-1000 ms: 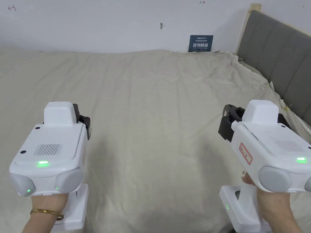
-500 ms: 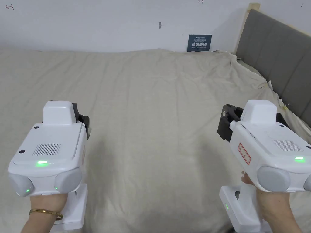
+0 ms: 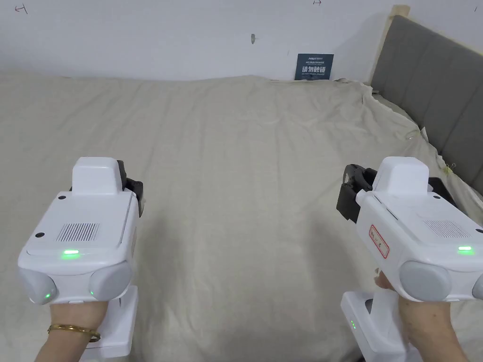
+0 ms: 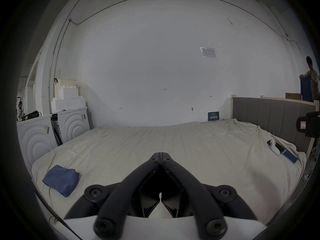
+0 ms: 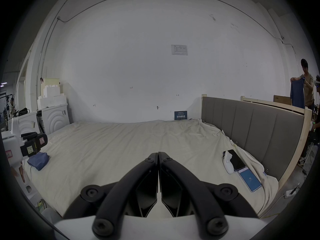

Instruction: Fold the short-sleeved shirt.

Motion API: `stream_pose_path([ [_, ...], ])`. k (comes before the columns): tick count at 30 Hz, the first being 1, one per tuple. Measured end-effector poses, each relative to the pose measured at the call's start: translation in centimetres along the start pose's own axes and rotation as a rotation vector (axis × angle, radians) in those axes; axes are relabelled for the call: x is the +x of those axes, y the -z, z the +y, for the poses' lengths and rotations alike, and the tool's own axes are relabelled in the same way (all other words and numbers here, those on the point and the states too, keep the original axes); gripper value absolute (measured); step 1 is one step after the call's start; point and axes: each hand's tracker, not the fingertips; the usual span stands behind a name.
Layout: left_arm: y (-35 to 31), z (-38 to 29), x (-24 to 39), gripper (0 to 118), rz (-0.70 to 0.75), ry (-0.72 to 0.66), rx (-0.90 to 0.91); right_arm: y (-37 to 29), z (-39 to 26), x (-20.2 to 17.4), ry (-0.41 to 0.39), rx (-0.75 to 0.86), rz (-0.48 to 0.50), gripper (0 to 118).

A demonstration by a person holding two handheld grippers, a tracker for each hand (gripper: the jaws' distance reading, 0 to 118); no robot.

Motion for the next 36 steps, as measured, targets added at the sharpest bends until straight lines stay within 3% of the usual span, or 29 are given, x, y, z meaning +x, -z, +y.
stream_pose_path([
  [36, -0.39, 0.53, 0.42, 0, -0.006, 0.005, 0.009, -0.48, 0.53, -0.51, -0.01, -0.001, 0.009, 0],
])
